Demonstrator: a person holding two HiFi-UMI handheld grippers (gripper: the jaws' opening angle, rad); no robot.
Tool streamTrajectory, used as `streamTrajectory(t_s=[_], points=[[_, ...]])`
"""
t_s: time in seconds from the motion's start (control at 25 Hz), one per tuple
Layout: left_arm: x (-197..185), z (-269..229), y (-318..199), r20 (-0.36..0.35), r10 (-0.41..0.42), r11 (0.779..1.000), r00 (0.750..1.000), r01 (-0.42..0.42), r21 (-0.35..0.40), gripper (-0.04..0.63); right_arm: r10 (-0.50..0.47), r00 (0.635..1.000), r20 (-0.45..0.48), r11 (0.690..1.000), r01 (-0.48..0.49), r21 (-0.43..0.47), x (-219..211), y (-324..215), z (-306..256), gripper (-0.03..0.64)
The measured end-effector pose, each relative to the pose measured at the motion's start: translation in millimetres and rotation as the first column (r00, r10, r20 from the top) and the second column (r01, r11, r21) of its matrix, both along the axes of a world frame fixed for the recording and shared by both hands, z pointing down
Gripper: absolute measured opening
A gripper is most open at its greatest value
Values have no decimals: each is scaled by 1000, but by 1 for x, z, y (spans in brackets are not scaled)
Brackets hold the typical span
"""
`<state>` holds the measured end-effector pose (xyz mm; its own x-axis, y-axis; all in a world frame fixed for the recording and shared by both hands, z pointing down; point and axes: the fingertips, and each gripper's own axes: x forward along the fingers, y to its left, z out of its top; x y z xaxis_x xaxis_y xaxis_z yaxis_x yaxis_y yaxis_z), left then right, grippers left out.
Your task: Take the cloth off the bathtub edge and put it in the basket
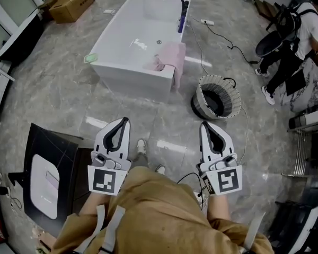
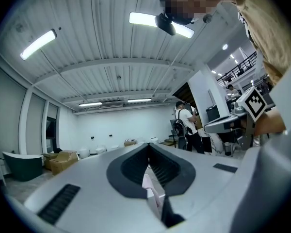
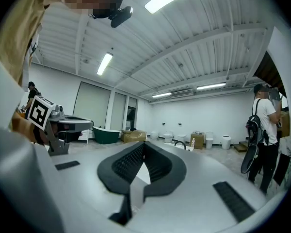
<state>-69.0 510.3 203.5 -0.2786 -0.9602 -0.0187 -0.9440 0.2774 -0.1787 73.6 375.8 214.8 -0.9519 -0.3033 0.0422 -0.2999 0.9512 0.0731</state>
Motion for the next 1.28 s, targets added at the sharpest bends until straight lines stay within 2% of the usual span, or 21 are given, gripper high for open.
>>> streamTrajectory(t_s=[0.16, 0.32, 0.56, 0.88, 1.08, 1.28], points=[[-13, 5, -23, -19, 32, 999, 999, -32, -2, 8, 36, 999, -5, 999, -36, -4, -3, -17, 1, 4], [-43, 17, -57, -47, 61, 998, 997, -61, 7, 8, 76, 996, -38, 997, -77, -8, -24, -45, 11, 3], [-121, 38, -124, -101, 106, 994, 989, -107, -8, 8, 112, 991, -79, 993, -114, -17, -101, -104, 18, 3], [-225, 39, -198, -144, 162, 986, 976, -166, -12, 8, 116, 988, -97, 993, -116, 9, -219, -168, -6, 3], [-261, 43, -232, -148, 214, 976, 966, -218, -13, 8, 141, 982, -128, 990, -140, 16, -253, -186, -7, 3], [-281, 51, -267, -163, 235, 971, 958, -239, -6, 8, 161, 975, -155, 987, -162, 4, -263, -201, 0, 3]])
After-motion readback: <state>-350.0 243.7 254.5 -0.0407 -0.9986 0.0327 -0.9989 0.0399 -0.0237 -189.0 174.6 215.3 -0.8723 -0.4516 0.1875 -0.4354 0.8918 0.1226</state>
